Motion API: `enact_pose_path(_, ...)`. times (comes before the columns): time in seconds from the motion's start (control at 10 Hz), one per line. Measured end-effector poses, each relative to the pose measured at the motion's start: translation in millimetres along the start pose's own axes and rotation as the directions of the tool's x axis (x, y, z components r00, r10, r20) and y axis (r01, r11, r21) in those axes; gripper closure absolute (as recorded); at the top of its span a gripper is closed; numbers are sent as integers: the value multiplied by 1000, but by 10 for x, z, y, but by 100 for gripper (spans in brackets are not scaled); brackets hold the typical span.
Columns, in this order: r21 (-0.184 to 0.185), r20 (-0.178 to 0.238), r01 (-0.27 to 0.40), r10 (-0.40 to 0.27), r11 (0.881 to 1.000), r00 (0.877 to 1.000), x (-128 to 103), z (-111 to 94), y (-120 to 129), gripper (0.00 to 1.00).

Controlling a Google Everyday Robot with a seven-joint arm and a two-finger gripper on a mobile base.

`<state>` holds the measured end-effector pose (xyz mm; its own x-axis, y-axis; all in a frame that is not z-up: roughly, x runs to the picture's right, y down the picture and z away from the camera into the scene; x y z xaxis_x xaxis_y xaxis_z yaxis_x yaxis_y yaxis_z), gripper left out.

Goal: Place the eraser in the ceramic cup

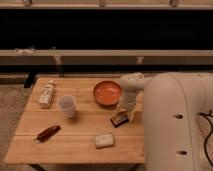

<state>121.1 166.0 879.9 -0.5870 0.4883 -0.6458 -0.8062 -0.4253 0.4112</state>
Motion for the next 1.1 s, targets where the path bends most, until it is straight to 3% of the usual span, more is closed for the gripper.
enact_pose_path(0.1, 3, -2, -6, 6, 1000, 1000, -6, 11, -20, 37)
enact_pose_path(0.2, 3, -5, -23, 23, 1000, 1000, 0, 20, -46, 45)
enact_pose_path(0.7, -6, 8, -25, 25, 1000, 1000, -13, 2, -37, 95)
enact_pose_path(0.8, -18, 27, -22, 23, 1000, 999, -32, -60, -80, 100)
enact_pose_path(1.0, -55, 68, -3, 6, 998, 998, -7, -299, -37, 100)
enact_pose_path(1.1, -72, 95, 21, -14, 997, 995, 38, -500, 29, 100)
